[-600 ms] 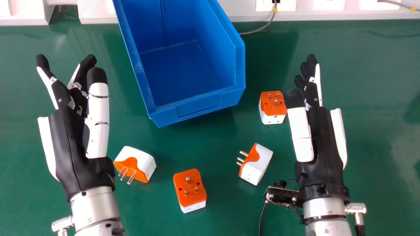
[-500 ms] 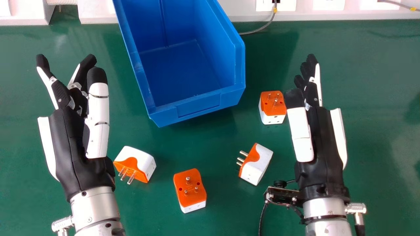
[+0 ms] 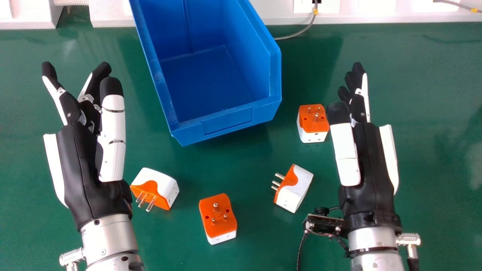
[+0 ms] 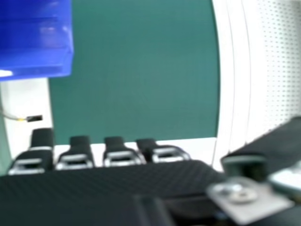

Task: Pick all objects and put in blue box

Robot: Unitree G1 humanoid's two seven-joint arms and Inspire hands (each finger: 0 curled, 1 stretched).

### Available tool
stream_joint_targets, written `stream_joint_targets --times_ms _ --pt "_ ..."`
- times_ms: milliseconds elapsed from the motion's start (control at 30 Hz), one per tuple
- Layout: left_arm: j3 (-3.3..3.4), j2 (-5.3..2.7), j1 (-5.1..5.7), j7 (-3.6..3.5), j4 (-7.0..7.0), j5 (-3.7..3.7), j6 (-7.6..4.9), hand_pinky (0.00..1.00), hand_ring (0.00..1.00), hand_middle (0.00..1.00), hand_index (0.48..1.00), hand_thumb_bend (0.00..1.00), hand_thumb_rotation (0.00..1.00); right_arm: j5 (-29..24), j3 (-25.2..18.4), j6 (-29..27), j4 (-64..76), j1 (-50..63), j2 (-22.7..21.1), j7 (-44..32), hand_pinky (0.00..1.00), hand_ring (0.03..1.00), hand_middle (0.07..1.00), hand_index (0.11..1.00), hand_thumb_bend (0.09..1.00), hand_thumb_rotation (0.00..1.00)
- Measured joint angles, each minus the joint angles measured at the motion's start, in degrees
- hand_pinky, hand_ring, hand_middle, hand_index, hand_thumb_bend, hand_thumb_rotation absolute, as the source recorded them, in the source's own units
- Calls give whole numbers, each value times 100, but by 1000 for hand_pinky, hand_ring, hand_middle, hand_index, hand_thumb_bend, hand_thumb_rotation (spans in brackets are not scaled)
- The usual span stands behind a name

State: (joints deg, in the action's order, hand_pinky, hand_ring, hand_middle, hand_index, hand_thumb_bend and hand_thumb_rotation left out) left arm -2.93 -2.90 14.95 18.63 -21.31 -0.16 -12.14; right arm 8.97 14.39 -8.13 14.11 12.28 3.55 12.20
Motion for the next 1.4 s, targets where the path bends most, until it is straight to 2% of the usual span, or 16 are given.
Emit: stream_joint_targets --times_ms 333,633,667,767,867,1000,1267,1367,1400 --pt "-4 0 -1 2 1 -1 -1 835 865 856 835 544 690 130 -26 0 -13 -13 -3 41 899 987 1000 1000 726 1000" --pt "-14 0 -4 -1 2 -2 -33 834 868 862 842 538 692 770 -70 -10 -180 -75 -3 272 919 982 1000 1000 704 1000" --pt "-14 0 -5 -1 2 -3 -33 830 866 862 842 533 689 814 -71 -17 -230 -79 -7 290 941 985 999 1000 739 997" --pt "-16 0 -5 0 2 -3 -32 828 864 860 840 534 687 1082 -75 -17 -286 -80 -91 333 933 978 993 1000 763 999" --pt "-22 0 -7 1 3 -3 -32 831 867 863 844 530 689 1276 -84 5 -284 -97 -188 325 920 969 997 1000 826 969" --pt "-24 0 -8 1 5 -5 -32 835 870 865 847 530 686 1471 -136 169 -274 -152 -412 161 870 952 999 1000 840 889" --pt "-29 0 -51 -6 8 -32 -31 835 870 865 847 533 685 1608 -250 193 -282 -253 -866 -274 872 955 1000 1000 853 855" --pt "-33 0 -58 -5 8 -41 -31 838 867 864 846 541 681 1801 -237 284 -321 -322 -1170 -556 898 990 1000 1000 970 720" --pt "-31 0 -58 -4 8 -42 -31 838 867 864 846 541 682 1849 -237 306 -351 -343 -1226 -599 899 992 1000 1000 977 712"
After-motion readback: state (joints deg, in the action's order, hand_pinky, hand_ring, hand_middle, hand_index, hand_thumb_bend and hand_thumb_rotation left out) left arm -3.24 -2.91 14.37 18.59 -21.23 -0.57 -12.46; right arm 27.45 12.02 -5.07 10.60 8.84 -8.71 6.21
